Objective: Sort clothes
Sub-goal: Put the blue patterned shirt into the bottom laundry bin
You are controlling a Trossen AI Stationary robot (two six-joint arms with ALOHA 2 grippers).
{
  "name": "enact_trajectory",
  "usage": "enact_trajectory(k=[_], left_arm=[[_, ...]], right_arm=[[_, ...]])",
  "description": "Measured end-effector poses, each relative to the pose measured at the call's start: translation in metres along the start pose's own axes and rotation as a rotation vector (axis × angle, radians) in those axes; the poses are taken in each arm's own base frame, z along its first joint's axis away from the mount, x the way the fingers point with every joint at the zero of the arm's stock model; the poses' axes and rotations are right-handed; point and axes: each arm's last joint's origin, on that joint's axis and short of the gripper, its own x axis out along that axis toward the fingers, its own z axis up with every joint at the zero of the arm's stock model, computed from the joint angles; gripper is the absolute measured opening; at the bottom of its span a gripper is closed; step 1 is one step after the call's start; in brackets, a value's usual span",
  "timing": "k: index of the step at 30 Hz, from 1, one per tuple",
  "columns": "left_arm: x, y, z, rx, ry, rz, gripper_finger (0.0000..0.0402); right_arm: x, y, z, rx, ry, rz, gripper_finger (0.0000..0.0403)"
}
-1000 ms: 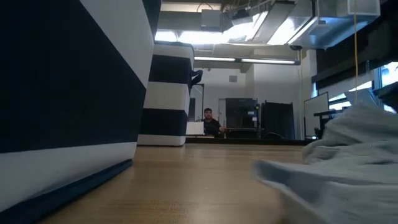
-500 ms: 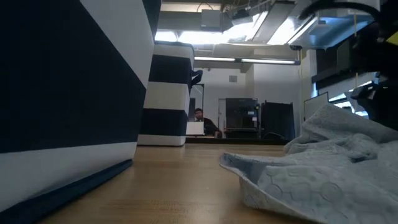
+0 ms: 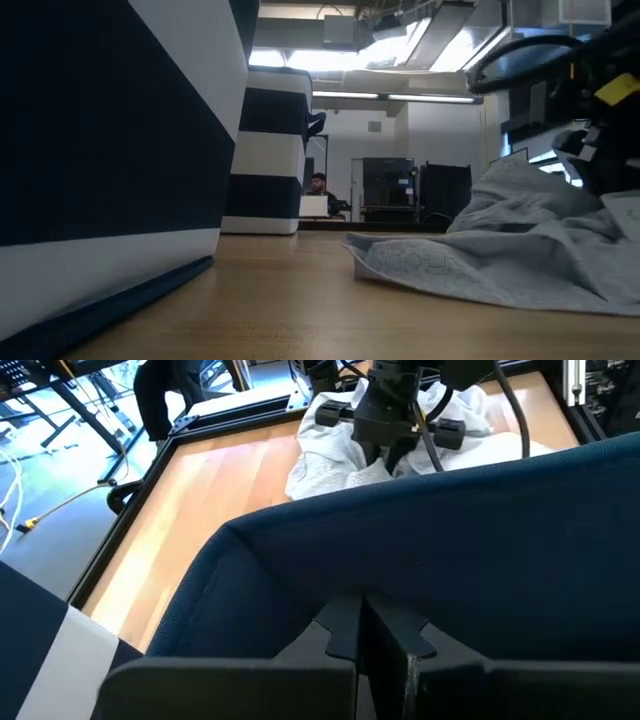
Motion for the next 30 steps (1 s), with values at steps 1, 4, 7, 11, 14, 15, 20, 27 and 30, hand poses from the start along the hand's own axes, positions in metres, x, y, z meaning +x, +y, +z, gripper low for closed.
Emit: enact_trajectory(k=[1, 4, 7, 11, 14, 15, 20, 27, 30], left_arm=[[0.000, 0.000, 0.000, 0.000, 0.000, 0.000, 0.0000], [0.000, 0.000, 0.000, 0.001, 0.000, 0.000, 0.0000], [0.000, 0.000, 0.000, 0.007, 0.000, 0.000, 0.0000], [0.000, 0.000, 0.000, 0.028, 0.000, 0.000, 0.0000], [-0.001, 0.001, 0.001, 0.033, -0.003, -0.001, 0.0000], [-0.002, 0.002, 0.001, 0.029, -0.006, -0.002, 0.0000], [-0.013, 0.012, 0.007, 0.002, -0.039, -0.011, 0.0000], [-0.045, 0.042, 0.019, -0.055, -0.130, -0.035, 0.0000], [-0.060, 0.057, 0.023, -0.080, -0.173, -0.044, 0.0000]], right_arm=[[0.000, -0.001, 0.000, -0.005, -0.008, -0.016, 0.0054], [-0.001, -0.003, 0.000, -0.013, -0.023, -0.045, 0.0054], [-0.008, -0.005, 0.003, -0.027, -0.026, -0.088, 0.0054], [-0.030, -0.005, 0.016, -0.046, -0.067, -0.109, 0.0054], [-0.048, -0.006, 0.026, -0.067, -0.108, -0.140, 0.0054], [-0.054, -0.007, 0.029, -0.071, -0.122, -0.146, 0.0054], [-0.090, -0.008, 0.049, -0.103, -0.207, -0.191, 0.0054], [-0.145, -0.011, 0.080, -0.150, -0.362, -0.252, 0.0054], [-0.170, -0.014, 0.092, -0.164, -0.447, -0.271, 0.0054]])
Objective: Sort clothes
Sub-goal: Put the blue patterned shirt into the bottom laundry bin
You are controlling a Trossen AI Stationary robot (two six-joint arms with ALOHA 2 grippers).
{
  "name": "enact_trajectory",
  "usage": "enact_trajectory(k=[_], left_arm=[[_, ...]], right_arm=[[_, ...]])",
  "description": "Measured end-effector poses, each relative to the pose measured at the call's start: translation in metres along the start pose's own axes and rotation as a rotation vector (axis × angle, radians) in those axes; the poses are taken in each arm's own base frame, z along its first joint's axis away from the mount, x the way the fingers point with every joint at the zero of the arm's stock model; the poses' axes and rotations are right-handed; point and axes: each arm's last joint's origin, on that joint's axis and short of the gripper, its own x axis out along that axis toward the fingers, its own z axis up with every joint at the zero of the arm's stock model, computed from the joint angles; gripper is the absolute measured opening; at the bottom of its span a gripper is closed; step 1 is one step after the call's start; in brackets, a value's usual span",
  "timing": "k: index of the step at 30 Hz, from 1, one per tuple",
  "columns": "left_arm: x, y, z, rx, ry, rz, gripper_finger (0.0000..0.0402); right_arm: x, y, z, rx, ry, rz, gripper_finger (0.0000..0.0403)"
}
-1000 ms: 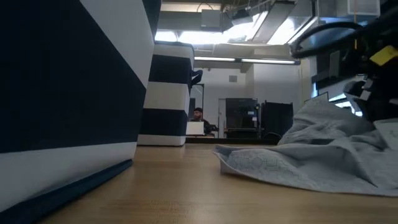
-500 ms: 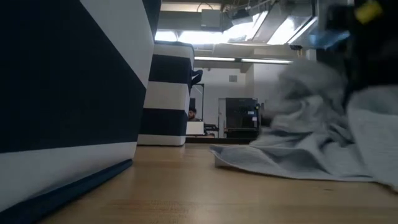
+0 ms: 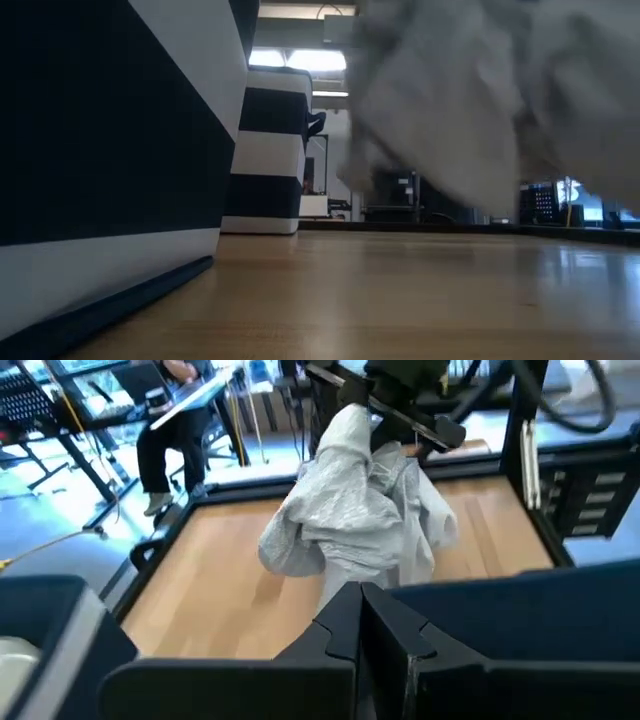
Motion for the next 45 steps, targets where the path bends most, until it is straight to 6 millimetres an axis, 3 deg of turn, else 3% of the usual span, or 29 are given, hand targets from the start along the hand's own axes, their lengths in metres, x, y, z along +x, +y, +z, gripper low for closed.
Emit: enact_trajectory(k=[10, 20, 36, 41, 45], left_arm=[[-0.034, 0.037, 0.012, -0.026, -0.103, 0.058, 0.0000], [-0.042, 0.062, 0.016, -0.064, -0.133, 0.125, 0.0000], [-0.040, 0.098, 0.018, -0.058, -0.129, 0.290, 0.0000], [-0.038, 0.103, 0.018, -0.045, -0.117, 0.322, 0.0000], [-0.037, 0.105, 0.017, -0.047, -0.112, 0.338, 0.0000]], right_arm=[[-0.047, -0.042, 0.058, -0.027, -0.248, -0.095, 0.0054], [-0.072, -0.070, 0.116, -0.038, -0.552, -0.035, 0.0054], [-0.052, -0.109, 0.171, 0.014, -1.112, 0.281, 0.0054], [-0.033, -0.095, 0.187, 0.015, -1.256, 0.347, 0.0056], [-0.013, -0.071, 0.197, 0.009, -1.339, 0.389, 0.0058]])
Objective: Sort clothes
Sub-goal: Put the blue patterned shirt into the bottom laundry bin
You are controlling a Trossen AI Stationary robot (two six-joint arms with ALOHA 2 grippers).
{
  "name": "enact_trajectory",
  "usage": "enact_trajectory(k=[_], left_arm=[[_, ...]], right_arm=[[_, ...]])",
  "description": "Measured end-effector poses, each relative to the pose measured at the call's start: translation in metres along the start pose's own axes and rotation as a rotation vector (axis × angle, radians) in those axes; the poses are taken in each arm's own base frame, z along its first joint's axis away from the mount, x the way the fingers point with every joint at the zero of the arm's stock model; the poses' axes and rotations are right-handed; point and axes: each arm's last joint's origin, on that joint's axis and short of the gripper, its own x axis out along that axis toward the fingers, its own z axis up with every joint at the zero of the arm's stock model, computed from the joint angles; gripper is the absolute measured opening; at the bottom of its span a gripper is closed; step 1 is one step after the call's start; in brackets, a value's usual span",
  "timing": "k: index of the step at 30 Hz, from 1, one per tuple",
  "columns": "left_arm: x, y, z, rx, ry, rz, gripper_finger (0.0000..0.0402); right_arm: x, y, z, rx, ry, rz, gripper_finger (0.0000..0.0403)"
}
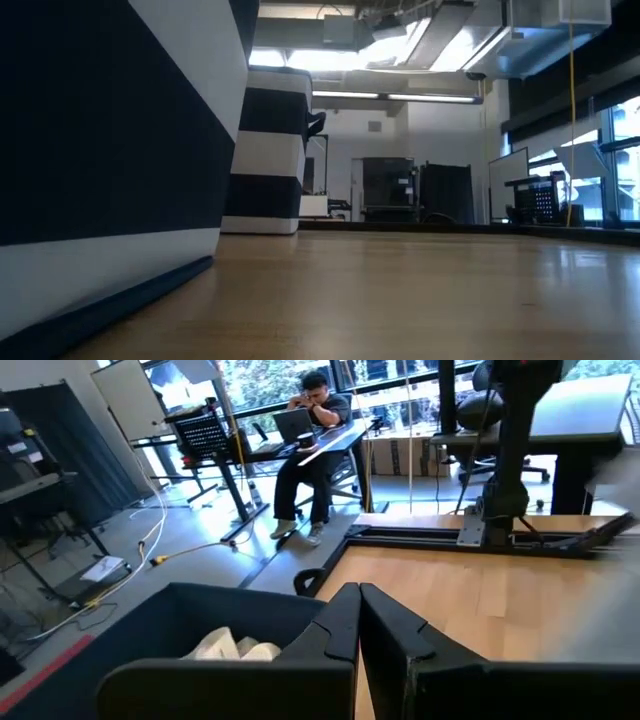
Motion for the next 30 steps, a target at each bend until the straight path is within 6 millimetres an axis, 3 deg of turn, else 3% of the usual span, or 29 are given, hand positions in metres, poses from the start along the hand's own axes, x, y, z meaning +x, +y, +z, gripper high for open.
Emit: enact_trajectory(k=[5, 16, 21, 25, 30], left_arm=[[0.000, 0.000, -0.004, 0.025, 0.026, -0.002, 0.0000], [0.000, 0.000, -0.008, 0.007, 0.055, -0.003, 0.0000], [-0.001, 0.000, -0.009, 0.009, 0.069, -0.003, 0.0000], [-0.001, 0.000, -0.012, 0.011, 0.084, -0.002, 0.0000], [-0.001, 0.000, -0.015, 0.007, 0.112, 0.000, 0.0000]], right_arm=[[0.020, 0.022, -0.039, -0.003, 0.018, 0.066, 0.0057], [0.039, 0.052, -0.147, 0.028, 0.381, 0.166, 0.0089], [0.039, 0.061, -0.161, 0.075, 0.431, 0.183, 0.0123], [0.038, 0.061, -0.162, 0.167, 0.464, 0.169, 0.0176], [0.029, 0.056, -0.139, 0.158, 0.527, 0.124, 0.0241]])
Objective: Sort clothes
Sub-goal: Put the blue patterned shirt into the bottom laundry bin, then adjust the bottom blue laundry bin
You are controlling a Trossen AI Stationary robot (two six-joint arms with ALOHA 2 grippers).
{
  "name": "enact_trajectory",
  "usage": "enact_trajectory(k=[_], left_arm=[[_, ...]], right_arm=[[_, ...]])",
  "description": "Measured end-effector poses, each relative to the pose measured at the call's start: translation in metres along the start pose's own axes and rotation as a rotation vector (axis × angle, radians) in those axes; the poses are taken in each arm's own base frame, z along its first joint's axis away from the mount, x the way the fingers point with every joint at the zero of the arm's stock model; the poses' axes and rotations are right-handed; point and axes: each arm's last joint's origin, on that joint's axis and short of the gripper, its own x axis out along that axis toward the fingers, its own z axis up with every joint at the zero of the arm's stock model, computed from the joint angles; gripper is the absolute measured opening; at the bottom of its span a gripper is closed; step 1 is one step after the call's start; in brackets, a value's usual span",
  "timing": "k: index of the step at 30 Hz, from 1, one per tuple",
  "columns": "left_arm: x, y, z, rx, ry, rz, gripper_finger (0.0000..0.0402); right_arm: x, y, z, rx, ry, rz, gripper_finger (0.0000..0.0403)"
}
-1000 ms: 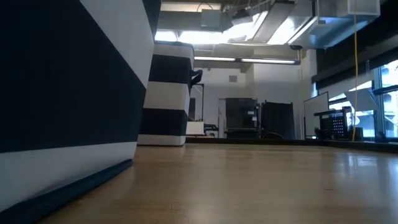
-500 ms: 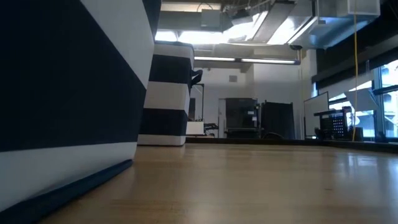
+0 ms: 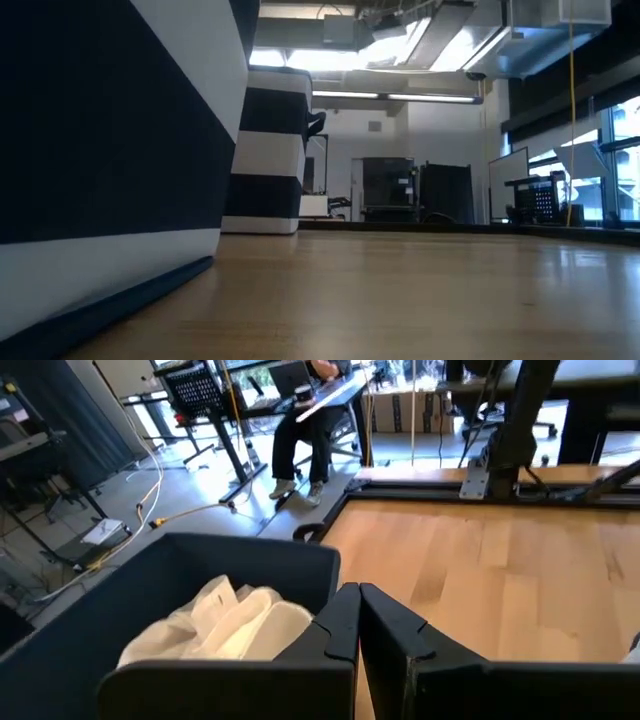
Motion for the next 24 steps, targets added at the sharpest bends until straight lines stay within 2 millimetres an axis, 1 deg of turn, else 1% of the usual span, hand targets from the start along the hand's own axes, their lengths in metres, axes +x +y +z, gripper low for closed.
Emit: enact_trajectory(k=[5, 8, 12, 16, 18, 20, 22, 24], left_arm=[[0.000, 0.000, -0.003, 0.004, 0.023, 0.002, 0.0000], [0.000, 0.000, -0.003, 0.002, 0.021, 0.002, 0.0000], [0.000, 0.000, -0.003, -0.003, 0.022, 0.002, 0.0000], [0.000, 0.000, -0.003, -0.005, 0.021, 0.002, 0.0000], [0.000, 0.000, -0.003, -0.005, 0.021, 0.002, 0.0000], [0.000, 0.000, -0.003, -0.005, 0.021, 0.002, 0.0000], [0.000, 0.000, -0.003, -0.006, 0.021, 0.002, 0.0000], [0.000, 0.000, -0.003, -0.006, 0.021, 0.002, 0.0000]], right_arm=[[-0.035, 0.002, 0.028, -0.011, 0.038, -0.051, 0.0273], [-0.056, 0.005, 0.038, -0.028, 0.102, -0.079, 0.0279], [-0.089, 0.011, 0.046, -0.049, 0.229, -0.114, 0.0280], [-0.116, 0.020, 0.041, -0.039, 0.414, -0.178, 0.0280], [-0.124, 0.024, 0.033, -0.031, 0.520, -0.229, 0.0280], [-0.129, 0.023, 0.023, -0.011, 0.615, -0.293, 0.0280], [-0.123, 0.024, 0.011, 0.017, 0.685, -0.344, 0.0280], [-0.113, 0.024, -0.001, 0.014, 0.732, -0.391, 0.0280]])
